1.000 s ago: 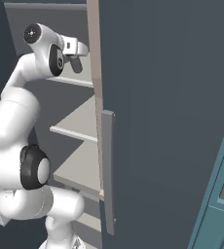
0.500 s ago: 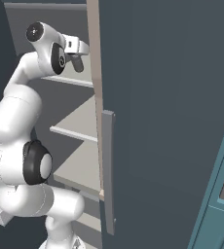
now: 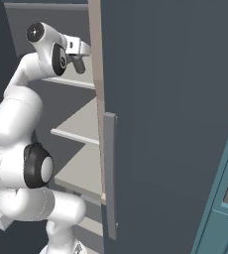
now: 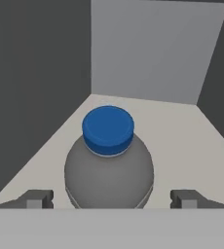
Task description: Take the bottled waters from the counter and place them in the freezer to freeze. Close the freezer door after placing the bottles.
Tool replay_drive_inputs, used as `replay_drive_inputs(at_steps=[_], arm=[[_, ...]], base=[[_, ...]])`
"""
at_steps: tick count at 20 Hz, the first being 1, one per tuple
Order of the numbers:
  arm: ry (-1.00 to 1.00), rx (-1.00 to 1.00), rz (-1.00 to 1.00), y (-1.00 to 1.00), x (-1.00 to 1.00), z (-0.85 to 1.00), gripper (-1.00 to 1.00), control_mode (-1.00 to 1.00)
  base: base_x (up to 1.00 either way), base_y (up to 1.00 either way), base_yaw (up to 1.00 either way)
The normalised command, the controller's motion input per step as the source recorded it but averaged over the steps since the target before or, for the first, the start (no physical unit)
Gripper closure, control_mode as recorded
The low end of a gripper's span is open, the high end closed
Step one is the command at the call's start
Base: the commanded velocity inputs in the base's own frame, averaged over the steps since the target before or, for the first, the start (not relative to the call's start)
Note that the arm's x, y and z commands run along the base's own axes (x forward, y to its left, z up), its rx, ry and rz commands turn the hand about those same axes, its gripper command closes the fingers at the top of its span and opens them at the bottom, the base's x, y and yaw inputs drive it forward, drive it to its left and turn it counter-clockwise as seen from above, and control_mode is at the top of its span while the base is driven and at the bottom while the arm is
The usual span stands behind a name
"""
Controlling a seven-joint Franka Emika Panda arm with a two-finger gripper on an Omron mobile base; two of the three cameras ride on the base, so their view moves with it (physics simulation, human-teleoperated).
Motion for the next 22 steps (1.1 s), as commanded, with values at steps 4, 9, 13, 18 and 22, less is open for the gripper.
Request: replay_drive_inputs(at_steps=[4, 9, 13, 18, 22], arm=[[0.00, 0.00, 0.00, 0.00, 0.08, 0.00, -1.00, -1.00], [0.00, 0.00, 0.00, 0.00, 0.13, 0.00, -1.00, -1.00], [0.00, 0.00, 0.00, 0.00, 0.03, 0.00, -1.00, -1.00], [0.00, -0.01, 0.00, 0.00, 0.02, 0.00, -1.00, -1.00], [0.00, -0.01, 0.00, 0.00, 0.03, 0.00, -1.00, -1.00]], base=[[0.00, 0.00, 0.00], [0.00, 0.00, 0.00], [0.00, 0.00, 0.00], [0.00, 0.00, 0.00], [0.00, 0.00, 0.00]])
